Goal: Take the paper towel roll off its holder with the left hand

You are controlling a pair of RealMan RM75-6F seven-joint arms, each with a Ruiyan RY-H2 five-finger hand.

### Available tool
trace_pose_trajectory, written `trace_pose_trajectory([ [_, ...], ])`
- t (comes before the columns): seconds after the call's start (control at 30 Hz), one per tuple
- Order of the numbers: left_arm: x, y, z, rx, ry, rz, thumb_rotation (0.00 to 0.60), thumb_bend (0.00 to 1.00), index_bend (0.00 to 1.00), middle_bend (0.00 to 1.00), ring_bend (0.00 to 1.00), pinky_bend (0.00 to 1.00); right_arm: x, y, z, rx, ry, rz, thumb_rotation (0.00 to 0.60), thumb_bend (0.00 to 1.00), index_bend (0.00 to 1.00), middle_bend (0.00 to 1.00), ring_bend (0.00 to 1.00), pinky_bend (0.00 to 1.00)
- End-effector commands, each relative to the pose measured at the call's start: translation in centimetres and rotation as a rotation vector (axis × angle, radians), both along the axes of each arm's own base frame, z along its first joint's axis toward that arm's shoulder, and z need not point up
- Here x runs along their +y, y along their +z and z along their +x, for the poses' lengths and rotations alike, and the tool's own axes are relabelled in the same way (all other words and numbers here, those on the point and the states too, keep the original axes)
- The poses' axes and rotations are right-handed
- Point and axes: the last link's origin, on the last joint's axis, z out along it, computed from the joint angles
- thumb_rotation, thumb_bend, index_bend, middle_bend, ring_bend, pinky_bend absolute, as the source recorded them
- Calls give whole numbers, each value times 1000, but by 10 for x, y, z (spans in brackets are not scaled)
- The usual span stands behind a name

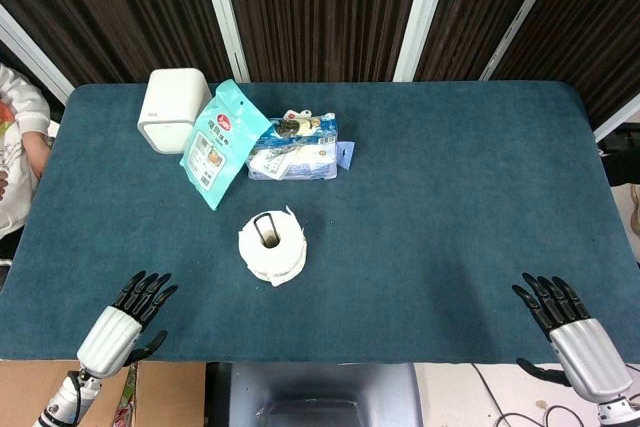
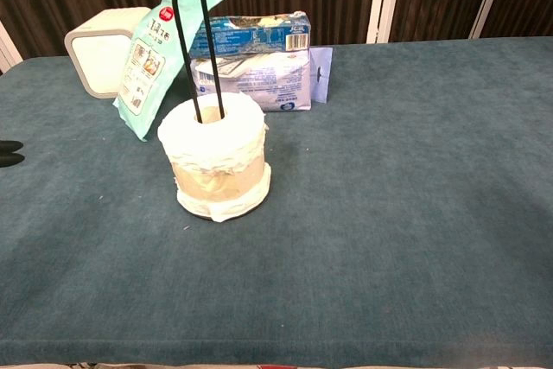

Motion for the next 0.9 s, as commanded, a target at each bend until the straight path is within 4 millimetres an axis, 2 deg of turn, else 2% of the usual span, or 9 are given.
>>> trace_pose_trajectory([
  [0.03, 0, -3, -2, -1, 20, -20, 600, 397, 0, 0, 0, 0, 0, 0, 0, -4, 1, 2, 600, 64, 0, 0, 0, 0],
  [0.13, 1, -10, 1, -74, 35, -94, 600, 392, 0, 0, 0, 0, 0, -3, 2, -1, 10, 16, 600, 64, 0, 0, 0, 0],
  [0.23, 5, -22, 8, -277, 97, -227, 600, 374, 0, 0, 0, 23, 0, -3, 3, -14, 15, 13, 600, 64, 0, 0, 0, 0],
  [0.43, 31, -58, 36, -657, 195, -327, 600, 373, 0, 0, 0, 0, -3, -4, 2, -14, 10, 14, 600, 64, 0, 0, 0, 0],
  [0.53, 45, -70, 54, -773, 244, -412, 600, 359, 0, 0, 0, 0, -5, -5, 2, -15, 4, 12, 600, 64, 0, 0, 0, 0],
  [0.73, 70, -89, 80, -847, 290, -406, 600, 355, 0, 0, 0, 0, -2, -3, 2, -25, 22, 37, 600, 64, 0, 0, 0, 0],
  [0.9, 79, -104, 95, -882, 334, -414, 600, 348, 0, 0, 0, 0, -2, -1, 1, -30, 16, 23, 600, 64, 0, 0, 0, 0],
])
